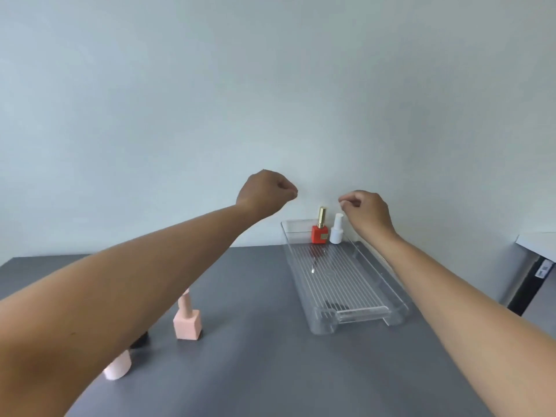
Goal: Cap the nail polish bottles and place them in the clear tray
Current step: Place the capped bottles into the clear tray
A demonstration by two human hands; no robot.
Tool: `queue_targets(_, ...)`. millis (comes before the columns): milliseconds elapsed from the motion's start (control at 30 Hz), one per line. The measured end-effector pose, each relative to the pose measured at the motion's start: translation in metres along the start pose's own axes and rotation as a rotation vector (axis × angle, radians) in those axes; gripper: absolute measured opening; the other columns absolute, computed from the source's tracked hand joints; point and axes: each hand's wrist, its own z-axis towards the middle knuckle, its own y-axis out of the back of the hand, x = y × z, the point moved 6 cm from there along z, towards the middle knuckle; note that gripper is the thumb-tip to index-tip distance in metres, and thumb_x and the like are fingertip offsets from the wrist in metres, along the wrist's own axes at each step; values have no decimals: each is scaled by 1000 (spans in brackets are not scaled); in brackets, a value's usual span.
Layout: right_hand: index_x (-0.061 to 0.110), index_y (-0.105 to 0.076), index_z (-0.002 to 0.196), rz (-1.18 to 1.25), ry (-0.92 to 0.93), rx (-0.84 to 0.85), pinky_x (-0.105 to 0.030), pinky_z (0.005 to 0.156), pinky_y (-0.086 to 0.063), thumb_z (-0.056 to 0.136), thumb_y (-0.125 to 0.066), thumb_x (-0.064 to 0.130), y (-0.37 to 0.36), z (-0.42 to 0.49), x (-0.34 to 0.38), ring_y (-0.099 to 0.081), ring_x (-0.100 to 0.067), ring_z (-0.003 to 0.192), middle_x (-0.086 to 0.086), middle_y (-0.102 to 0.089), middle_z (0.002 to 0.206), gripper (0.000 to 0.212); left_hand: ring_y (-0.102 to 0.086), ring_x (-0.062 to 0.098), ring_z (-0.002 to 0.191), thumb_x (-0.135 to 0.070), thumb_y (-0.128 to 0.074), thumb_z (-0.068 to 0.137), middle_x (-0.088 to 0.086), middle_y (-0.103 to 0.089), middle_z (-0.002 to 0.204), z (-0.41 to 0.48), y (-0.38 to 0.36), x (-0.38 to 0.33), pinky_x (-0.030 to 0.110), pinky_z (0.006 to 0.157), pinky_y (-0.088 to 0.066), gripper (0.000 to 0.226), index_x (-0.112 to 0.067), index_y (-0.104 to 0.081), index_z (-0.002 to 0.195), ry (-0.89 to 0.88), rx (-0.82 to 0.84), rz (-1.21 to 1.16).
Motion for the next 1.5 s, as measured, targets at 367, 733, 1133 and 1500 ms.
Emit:
queue_targets(367,25,-72,77,396,25,173,-16,50,-43,87,-63,15,-46,-125,124,-60,-1,52,6,-71,69,17,-63,-7,57,-27,-71,84,-25,-73,74,-136,132,43,5,47,-41,7,-28,-78,83,19,-3,-22)
queue_targets(733,25,-65,107,254,-4,455,-25,72,-47,81,-75,37,-134,-200,156,-63,-10,86,2,-67,93,31,-66,-9,79,-48,-80,76,-19,-75,85,-248,188,127,21,76,-53,16,-40,-76,89,178,-11,-6)
queue_targets(1133,23,-65,76,164,-4,444,-23,66,-44,82,-71,23,-161,-217,149,-64,0,64,6,-73,75,9,-70,0,61,-32,-87,71,-18,-73,69,-269,148,143,12,50,-43,18,-34,-72,82,246,-60,-25)
queue_targets(1500,13,-69,83,240,-46,402,-23,59,-47,88,-65,19,-128,-202,142,-69,-7,75,5,-75,76,9,-67,7,51,-30,-81,76,-13,-75,69,-256,133,116,22,51,-55,5,-31,-76,75,199,-33,-101)
